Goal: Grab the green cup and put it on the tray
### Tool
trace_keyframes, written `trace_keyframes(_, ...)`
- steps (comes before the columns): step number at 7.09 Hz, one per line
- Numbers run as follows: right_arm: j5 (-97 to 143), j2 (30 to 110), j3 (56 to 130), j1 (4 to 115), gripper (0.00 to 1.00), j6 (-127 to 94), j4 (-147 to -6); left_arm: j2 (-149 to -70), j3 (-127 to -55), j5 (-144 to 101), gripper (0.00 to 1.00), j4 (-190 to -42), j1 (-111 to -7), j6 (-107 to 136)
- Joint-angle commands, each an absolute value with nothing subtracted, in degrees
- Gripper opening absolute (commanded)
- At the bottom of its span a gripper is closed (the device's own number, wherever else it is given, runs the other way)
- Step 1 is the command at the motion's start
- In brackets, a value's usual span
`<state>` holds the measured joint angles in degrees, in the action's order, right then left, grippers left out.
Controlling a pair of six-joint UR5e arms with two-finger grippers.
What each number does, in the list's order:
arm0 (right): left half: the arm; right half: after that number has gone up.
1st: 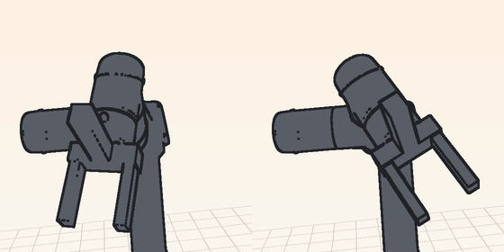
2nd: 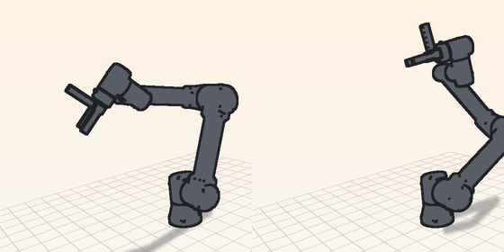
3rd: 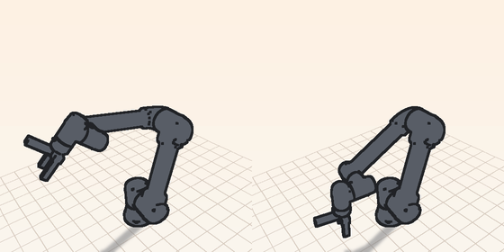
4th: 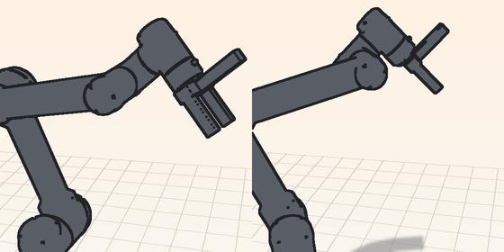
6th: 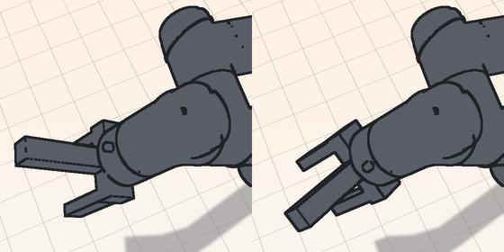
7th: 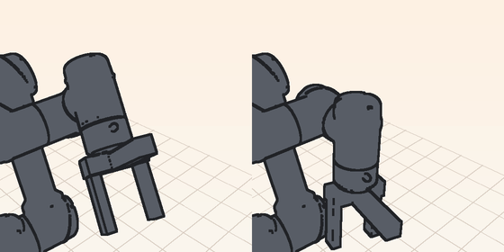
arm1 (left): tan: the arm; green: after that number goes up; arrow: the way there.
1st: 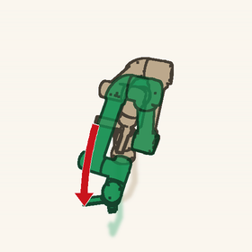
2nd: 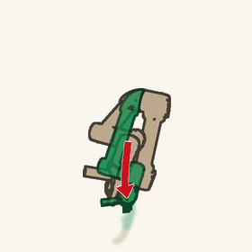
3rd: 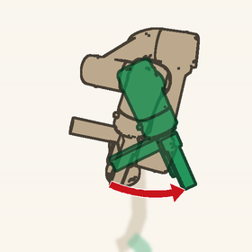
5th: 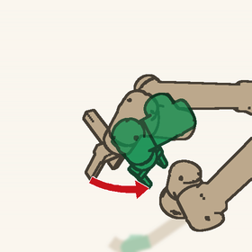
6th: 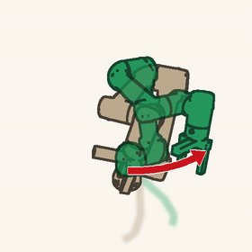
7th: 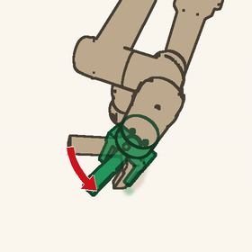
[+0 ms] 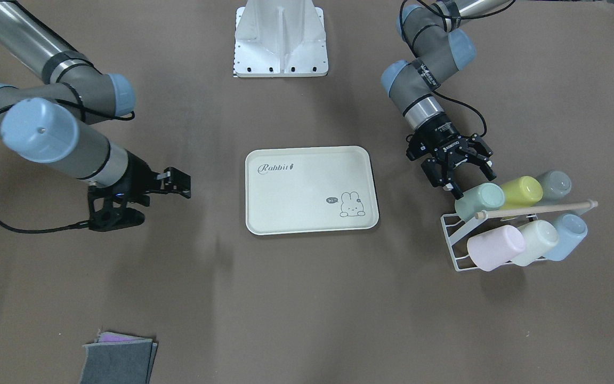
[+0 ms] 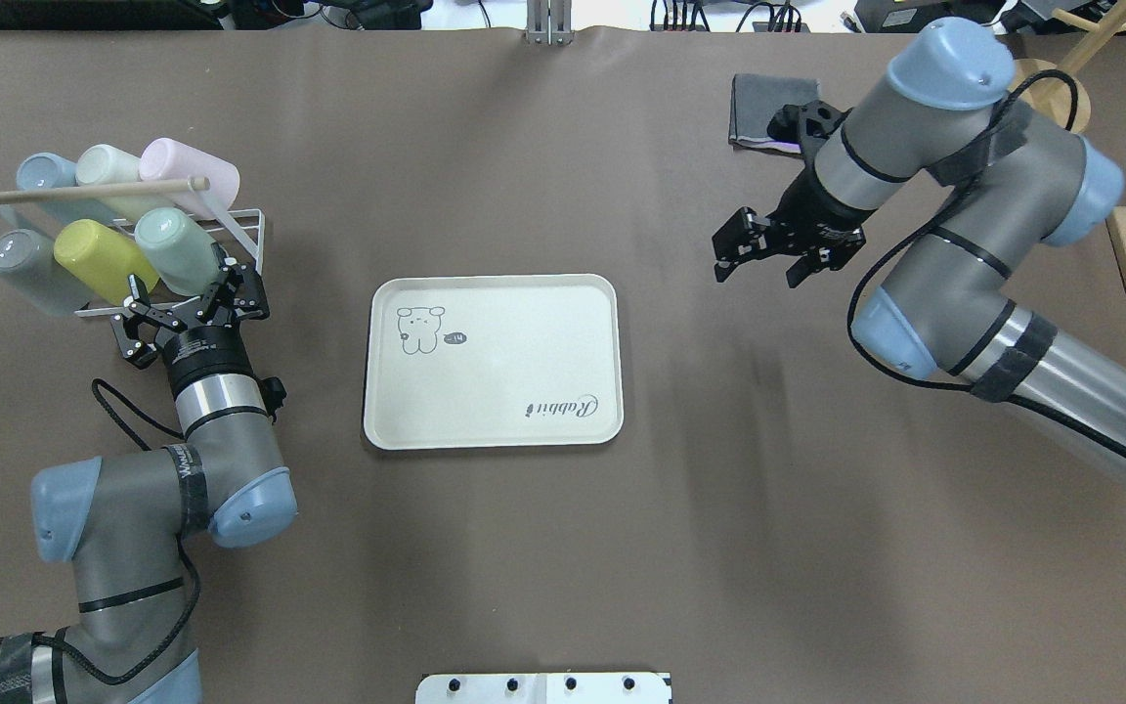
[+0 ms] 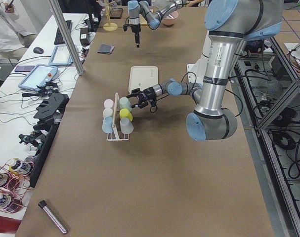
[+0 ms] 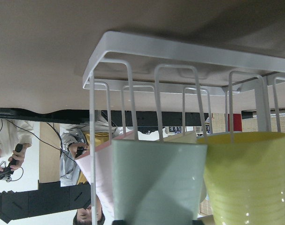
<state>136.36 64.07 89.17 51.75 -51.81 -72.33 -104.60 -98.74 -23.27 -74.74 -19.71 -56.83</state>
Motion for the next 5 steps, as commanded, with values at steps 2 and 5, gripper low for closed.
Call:
trace_keyframes(2,141.1,75.9,93.8,61.3,1.0,-45.6,-72.7,-104.7,-96.3,-23.3,0.96,-78.0,-19.8,-56.9)
trace_keyframes(5,140.7,81.6,94.0,67.9,1.0,-39.6,-72.9,-104.6,-96.4,-23.3,0.96,-78.7,-20.8,-56.9)
